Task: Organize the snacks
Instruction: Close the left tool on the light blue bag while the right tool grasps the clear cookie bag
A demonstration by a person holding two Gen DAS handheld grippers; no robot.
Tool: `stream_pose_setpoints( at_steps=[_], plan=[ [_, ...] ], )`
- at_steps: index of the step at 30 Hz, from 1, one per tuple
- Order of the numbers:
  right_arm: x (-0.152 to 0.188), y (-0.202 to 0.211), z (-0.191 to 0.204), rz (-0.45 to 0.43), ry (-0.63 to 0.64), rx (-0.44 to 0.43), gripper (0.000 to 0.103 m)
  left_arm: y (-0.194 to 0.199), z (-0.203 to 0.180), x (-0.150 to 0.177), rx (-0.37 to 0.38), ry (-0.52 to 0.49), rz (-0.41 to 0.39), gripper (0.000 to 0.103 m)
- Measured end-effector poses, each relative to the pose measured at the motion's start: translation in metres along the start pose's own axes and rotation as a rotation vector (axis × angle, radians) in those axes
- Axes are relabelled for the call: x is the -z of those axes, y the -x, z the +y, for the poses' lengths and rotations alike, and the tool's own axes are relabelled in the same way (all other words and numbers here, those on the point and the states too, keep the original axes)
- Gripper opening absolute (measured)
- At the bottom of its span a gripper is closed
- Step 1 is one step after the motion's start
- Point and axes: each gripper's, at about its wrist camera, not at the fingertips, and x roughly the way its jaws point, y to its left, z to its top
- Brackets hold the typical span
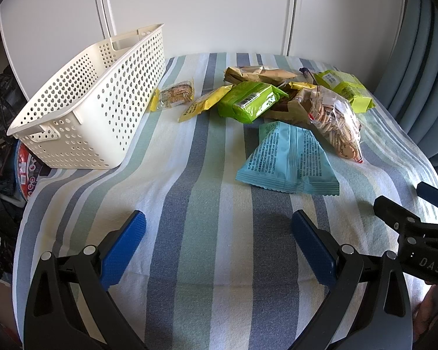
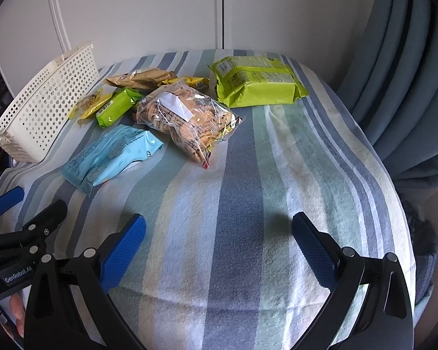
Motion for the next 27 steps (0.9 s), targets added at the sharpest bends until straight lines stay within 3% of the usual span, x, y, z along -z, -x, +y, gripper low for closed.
stream_pose_setpoints(
  at_steps=[5, 8, 11, 16, 21, 27],
  plan=[
    [-0.009, 0.014, -0.012, -0.076, 0.003, 0.012, 0.098, 0.009, -0.003, -0.004, -0.042, -0.036, -0.051, 0.101],
    [-0.022, 0.019, -0.022, -0.102, -0.008, -0.062, 0.098, 0.015, -0.002, -0.012, -0.043, -0.038, -0.077, 0.101],
    [-0.040, 0.017, -0.026, -0.117, 0.006, -0.155, 0.098, 0.012, 0.001, -0.026, 0.041, -0.012, -0.053, 0.101],
    [-0.063, 0.003, -0.013, -0.151, 0.131, -0.163, 0.098, 0.000, 0.008, -0.035, 0.117, 0.049, -0.019, 0.101],
    [-0.086, -0.024, 0.001, -0.086, 0.227, -0.223, 0.098, -0.007, 0.006, -0.035, 0.134, 0.049, -0.012, 0.101],
    [-0.102, -0.055, 0.010, 0.006, 0.314, -0.238, 0.098, -0.012, 0.002, -0.034, 0.117, 0.021, -0.011, 0.101]
  ],
)
